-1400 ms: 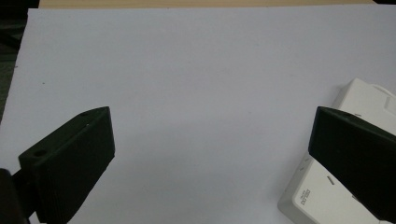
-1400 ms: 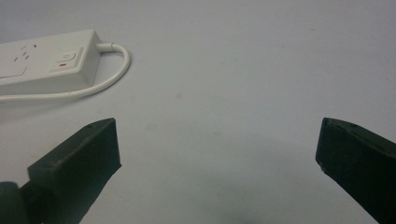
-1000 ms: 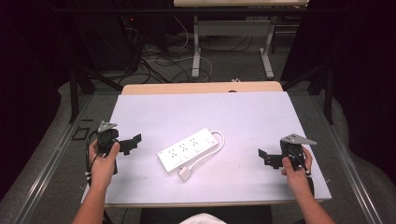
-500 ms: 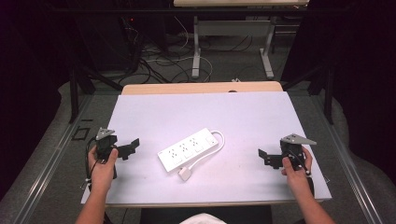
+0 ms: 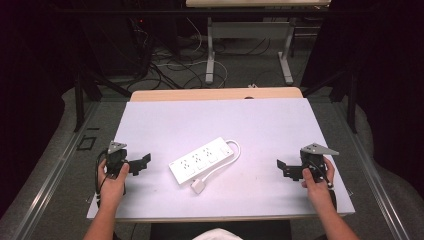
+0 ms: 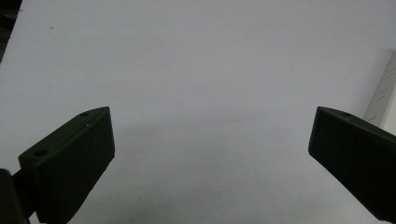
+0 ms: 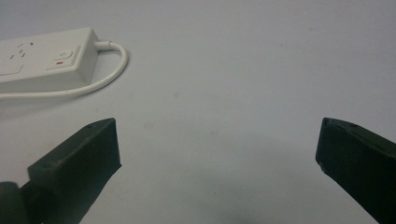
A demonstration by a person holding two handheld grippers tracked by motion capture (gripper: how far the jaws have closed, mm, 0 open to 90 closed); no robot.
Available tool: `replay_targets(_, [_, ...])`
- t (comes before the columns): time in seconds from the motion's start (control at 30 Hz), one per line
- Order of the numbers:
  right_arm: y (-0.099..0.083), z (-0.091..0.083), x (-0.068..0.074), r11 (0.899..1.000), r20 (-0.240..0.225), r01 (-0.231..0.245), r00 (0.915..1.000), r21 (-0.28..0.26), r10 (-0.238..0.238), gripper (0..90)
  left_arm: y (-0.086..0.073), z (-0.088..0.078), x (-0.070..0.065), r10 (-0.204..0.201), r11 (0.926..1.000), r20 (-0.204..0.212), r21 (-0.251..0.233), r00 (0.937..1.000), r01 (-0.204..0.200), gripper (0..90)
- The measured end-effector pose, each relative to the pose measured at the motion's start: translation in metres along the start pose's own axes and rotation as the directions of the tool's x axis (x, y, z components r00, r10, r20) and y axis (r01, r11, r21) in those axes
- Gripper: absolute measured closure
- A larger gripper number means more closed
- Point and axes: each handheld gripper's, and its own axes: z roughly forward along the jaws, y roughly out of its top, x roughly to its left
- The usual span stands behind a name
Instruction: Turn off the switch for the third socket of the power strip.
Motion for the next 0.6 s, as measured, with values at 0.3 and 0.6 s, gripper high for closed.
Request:
replay_targets(0.3, [-0.0007, 0.0003, -0.0016, 1.0, 0.004, -0.004, 1.0, 0.005, 0.004, 0.0, -0.0035, 0.0008, 0.0027, -0.017, 0.9999, 0.013, 0.004, 0.9998, 0.017, 0.2])
replay_targets(0.6, [-0.001, 0.0009, -0.0023, 1.0, 0.008, 0.005, 1.0, 0.012, -0.005, 0.0, -0.0047, 0.0015, 0.0044, -0.027, 0.9996, 0.015, 0.0, 0.9995, 0.027, 0.2])
